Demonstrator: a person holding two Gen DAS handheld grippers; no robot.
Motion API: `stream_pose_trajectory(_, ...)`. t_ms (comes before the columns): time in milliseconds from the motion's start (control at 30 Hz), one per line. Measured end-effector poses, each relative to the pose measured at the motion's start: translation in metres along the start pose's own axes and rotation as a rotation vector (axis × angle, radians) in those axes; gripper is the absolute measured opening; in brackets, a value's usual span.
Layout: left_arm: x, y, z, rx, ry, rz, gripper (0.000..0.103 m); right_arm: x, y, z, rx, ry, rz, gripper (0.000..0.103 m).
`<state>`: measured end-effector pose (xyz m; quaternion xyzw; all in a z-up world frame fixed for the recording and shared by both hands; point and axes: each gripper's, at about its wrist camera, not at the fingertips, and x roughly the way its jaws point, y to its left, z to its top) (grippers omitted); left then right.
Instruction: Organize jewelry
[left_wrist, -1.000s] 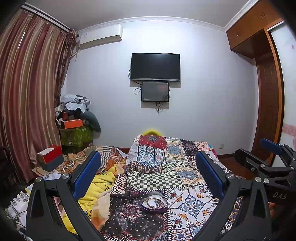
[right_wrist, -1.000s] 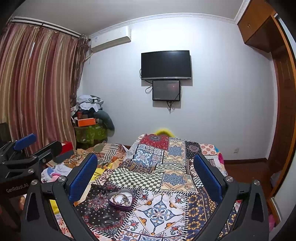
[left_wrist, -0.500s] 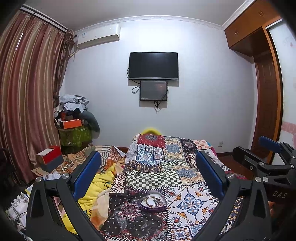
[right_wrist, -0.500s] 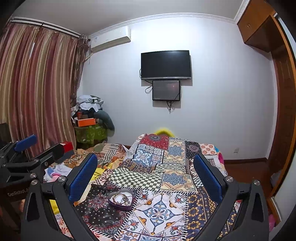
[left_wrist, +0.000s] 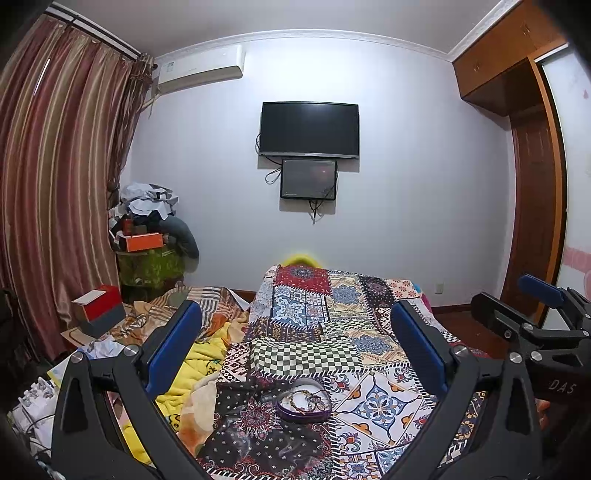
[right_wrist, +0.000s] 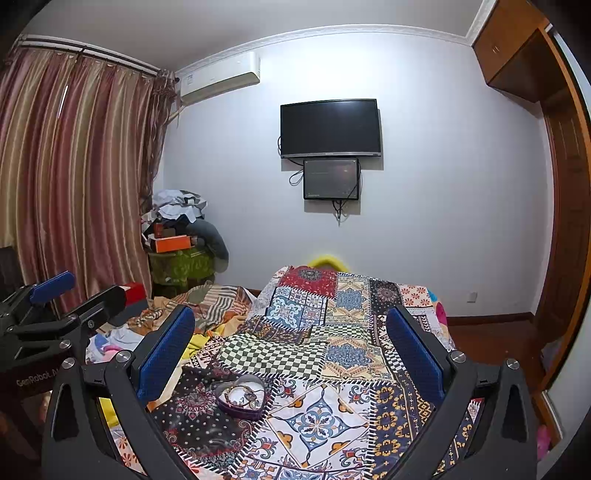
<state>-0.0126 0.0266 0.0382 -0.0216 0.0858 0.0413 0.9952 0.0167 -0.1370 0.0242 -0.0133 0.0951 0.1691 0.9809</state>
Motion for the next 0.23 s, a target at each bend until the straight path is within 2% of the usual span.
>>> stream_pose_trajectory(233, 0.0025, 0.0053, -0.0019, -0.013, 0.007, -0.003, 0.103, 0.0024, 0.0000, -0.0016, 0.000, 0.005, -0.001, 0.103)
